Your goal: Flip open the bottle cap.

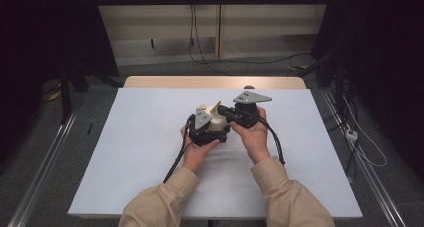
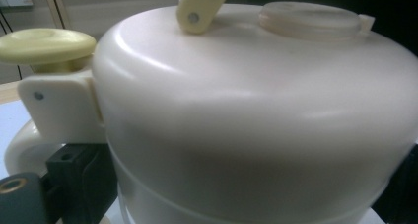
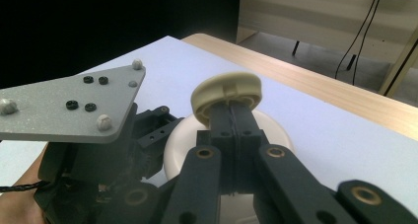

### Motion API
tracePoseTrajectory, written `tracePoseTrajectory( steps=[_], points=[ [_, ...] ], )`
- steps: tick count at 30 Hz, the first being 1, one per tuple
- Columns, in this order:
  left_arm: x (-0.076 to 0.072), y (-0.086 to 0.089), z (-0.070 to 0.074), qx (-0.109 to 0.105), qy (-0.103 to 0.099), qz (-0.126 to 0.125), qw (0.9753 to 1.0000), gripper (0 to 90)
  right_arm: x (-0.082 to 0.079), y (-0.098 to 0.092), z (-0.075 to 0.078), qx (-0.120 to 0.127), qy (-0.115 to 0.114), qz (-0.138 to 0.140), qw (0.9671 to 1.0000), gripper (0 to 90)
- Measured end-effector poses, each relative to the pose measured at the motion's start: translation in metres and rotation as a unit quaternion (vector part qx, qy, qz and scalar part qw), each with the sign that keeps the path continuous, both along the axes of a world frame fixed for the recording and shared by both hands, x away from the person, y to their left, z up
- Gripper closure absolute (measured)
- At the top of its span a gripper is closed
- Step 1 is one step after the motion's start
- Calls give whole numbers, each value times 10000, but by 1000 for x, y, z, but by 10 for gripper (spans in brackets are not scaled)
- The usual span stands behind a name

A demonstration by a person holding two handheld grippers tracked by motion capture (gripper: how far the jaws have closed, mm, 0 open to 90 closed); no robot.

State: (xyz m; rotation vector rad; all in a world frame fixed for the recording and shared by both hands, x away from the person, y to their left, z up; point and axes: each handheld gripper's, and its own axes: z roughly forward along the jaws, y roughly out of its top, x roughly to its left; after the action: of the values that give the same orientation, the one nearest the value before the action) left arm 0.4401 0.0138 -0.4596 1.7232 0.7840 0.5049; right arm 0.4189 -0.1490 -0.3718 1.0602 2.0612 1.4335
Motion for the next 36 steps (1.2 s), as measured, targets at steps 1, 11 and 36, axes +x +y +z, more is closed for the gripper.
tracePoseTrajectory(
  steps=[1, 11, 36],
  points=[
    [0, 0, 0, -12, 3, 7, 10000, 50, 0, 1, 0, 41, 10, 17, 10000, 900],
    [0, 0, 0, -1, 13, 3, 10000, 50, 5, 6, 3, 21, -41, 76, 10000, 900],
    [1, 1, 0, -1, 3, -24, 10000, 50, 8, 6, 2, 166, -29, 41, 9998, 900]
  ],
)
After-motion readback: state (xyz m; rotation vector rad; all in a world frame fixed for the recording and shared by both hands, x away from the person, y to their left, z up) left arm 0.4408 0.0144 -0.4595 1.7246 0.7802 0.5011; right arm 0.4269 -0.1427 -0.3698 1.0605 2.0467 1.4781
